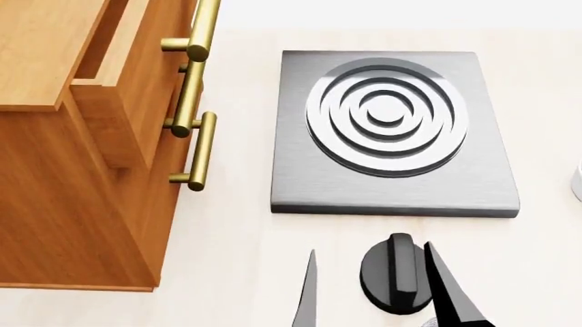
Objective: Pick the akita bowl on the wooden cabinet and place it on the plate.
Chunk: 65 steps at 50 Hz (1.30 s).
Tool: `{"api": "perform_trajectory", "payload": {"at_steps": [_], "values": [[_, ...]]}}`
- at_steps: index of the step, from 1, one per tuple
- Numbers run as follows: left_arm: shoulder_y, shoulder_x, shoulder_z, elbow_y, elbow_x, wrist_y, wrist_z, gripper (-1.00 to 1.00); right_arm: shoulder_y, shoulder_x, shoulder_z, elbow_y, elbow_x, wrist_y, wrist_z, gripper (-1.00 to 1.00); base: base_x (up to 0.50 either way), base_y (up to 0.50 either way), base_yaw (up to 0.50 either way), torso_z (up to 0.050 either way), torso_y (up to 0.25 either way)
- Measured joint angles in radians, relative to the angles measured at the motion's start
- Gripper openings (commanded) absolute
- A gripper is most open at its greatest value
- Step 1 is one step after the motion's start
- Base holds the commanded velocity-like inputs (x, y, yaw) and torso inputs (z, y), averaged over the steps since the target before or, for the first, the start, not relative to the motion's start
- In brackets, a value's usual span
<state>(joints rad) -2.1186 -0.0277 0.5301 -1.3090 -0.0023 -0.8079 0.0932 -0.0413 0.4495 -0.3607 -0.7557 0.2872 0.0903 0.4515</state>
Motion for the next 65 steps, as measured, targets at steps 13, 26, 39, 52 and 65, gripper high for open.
{"api": "perform_trajectory", "payload": {"at_steps": [13,26,39,52,65], "values": [[0.008,-0.009,0.117,0.121,-0.083,0.128,0.050,-1.00,0.000,0.003,-0.002,-0.003,-0.001,-0.001,0.003,1.00,0.00,0.00,0.00,0.000,0.000],[0.074,-0.077,0.179,0.441,-0.116,0.151,0.087,-1.00,0.002,0.006,-0.004,-0.007,0.003,-0.001,0.006,1.00,0.00,0.00,0.00,0.000,0.000],[0.113,-0.130,0.203,0.700,-0.140,0.159,0.125,-1.00,0.002,0.011,-0.004,-0.021,0.004,0.001,0.012,1.00,0.00,0.00,0.00,0.000,0.000],[0.150,-0.168,0.218,0.886,-0.166,0.180,0.167,-1.00,0.002,0.015,-0.007,-0.031,0.003,0.002,0.016,1.00,0.00,0.00,0.00,0.000,0.000],[0.179,-0.194,0.219,1.045,-0.204,0.191,0.210,-1.00,0.004,0.019,-0.011,-0.035,0.002,0.005,0.019,1.00,0.00,0.00,0.00,0.000,0.000]]}}
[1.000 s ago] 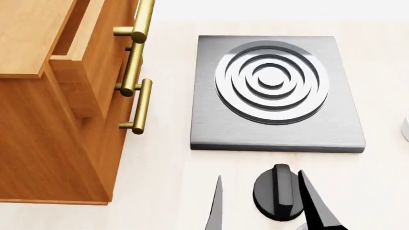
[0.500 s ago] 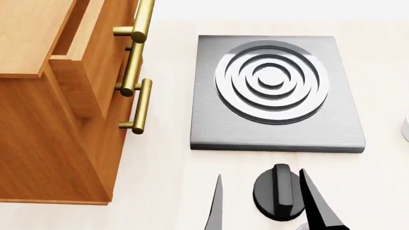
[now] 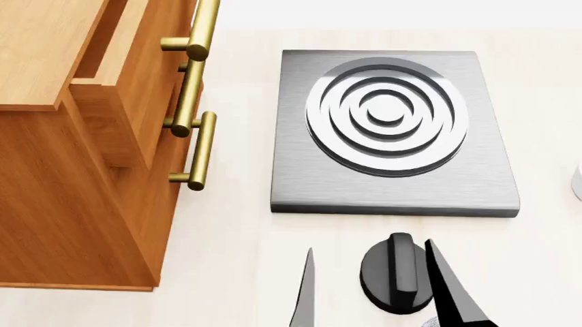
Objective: Pick the akita bowl on the wooden cabinet and place it on the plate.
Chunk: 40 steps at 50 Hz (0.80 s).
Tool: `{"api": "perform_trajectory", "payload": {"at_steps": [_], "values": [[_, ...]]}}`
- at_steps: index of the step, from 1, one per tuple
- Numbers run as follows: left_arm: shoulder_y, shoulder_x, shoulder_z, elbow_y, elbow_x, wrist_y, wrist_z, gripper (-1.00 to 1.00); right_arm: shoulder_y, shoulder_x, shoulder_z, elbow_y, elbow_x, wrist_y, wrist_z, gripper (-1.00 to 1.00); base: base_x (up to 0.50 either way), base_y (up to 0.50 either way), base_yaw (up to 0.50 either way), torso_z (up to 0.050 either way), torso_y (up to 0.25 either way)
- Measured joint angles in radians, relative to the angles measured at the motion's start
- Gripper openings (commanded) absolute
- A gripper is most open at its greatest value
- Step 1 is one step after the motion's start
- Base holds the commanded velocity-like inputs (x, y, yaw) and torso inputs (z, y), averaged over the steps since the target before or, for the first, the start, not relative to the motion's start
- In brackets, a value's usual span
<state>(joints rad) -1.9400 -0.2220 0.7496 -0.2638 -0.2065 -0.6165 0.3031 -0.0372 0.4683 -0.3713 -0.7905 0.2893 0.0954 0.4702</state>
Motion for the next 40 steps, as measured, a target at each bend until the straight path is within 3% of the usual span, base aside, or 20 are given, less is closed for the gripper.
{"api": "perform_trajectory", "payload": {"at_steps": [20,40], "values": [[0.031,-0.016,0.005,0.152,-0.026,-0.024,0.004,-1.00,0.012,0.002,-0.004,-0.028,0.007,0.026,0.015,1.00,0.00,0.00,0.00,0.000,0.001],[0.048,-0.011,0.011,0.250,-0.033,-0.081,-0.029,-1.00,0.178,0.002,-0.010,-0.188,0.095,0.252,0.080,1.00,0.00,0.00,0.00,0.000,0.000]]}}
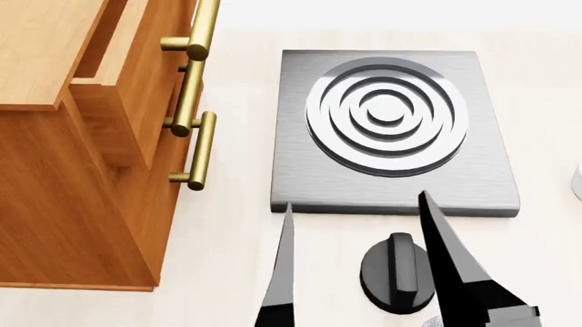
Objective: Pick the akita bowl on the wooden cabinet and place it on the plate.
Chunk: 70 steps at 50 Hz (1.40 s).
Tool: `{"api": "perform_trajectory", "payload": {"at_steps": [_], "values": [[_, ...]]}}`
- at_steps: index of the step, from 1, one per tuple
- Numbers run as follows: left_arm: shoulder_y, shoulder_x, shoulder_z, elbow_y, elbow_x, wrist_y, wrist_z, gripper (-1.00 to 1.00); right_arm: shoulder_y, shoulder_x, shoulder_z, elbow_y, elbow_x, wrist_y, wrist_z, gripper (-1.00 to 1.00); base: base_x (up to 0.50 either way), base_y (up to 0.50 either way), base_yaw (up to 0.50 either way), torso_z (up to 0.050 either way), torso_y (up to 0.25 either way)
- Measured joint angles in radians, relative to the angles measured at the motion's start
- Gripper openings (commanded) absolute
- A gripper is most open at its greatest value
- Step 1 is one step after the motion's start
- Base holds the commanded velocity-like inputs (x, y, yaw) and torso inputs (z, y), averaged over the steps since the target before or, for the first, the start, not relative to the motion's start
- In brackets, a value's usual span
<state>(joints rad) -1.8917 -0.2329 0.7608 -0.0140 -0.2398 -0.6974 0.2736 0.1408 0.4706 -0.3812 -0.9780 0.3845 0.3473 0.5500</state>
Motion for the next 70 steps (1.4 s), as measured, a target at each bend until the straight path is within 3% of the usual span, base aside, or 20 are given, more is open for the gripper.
{"api": "perform_trajectory", "payload": {"at_steps": [14,39,70], "values": [[0.029,-0.020,-0.012,0.088,-0.022,-0.048,-0.018,-1.00,0.127,0.066,-0.073,-0.051,0.078,0.049,0.110,1.00,0.00,0.00,0.00,0.000,0.000],[0.129,-0.077,-0.034,0.369,-0.092,-0.188,-0.062,-1.00,0.322,0.223,-0.266,-0.062,0.179,-0.017,0.331,1.00,0.00,0.00,0.00,0.000,0.000],[0.294,-0.132,-0.032,0.482,-0.115,-0.170,-0.113,-1.00,0.493,0.405,-0.534,-0.063,0.184,-0.192,0.555,1.00,0.00,0.00,0.00,0.000,0.001]]}}
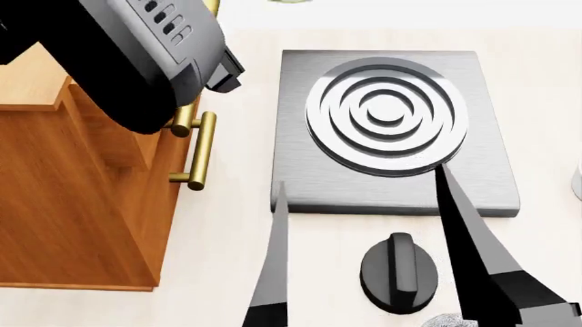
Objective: Pick the akita bowl on the wooden cabinet and place it on the plate.
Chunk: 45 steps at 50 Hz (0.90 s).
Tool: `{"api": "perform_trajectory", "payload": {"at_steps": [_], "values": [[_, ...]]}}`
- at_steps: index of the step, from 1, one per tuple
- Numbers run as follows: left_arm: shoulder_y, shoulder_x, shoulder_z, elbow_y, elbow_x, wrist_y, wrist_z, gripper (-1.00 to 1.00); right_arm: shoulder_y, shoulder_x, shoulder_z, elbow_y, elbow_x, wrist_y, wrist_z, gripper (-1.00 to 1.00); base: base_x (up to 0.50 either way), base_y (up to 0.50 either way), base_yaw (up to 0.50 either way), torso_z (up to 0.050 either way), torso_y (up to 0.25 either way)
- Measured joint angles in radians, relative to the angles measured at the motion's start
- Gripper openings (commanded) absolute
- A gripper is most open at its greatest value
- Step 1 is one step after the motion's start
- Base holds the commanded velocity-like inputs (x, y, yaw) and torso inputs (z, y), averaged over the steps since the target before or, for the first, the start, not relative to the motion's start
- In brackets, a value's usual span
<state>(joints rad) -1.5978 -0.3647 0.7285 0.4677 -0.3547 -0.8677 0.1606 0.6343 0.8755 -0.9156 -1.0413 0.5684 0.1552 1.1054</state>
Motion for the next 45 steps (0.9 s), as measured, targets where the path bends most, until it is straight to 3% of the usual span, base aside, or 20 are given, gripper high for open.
{"api": "perform_trajectory", "payload": {"at_steps": [45], "values": [[0.114,-0.060,-0.057,0.177,-0.098,-0.055,-0.022,-1.00,0.034,0.064,-0.026,0.023,0.028,-0.102,0.170,1.00,0.00,0.00,0.00,0.000,0.000]]}}
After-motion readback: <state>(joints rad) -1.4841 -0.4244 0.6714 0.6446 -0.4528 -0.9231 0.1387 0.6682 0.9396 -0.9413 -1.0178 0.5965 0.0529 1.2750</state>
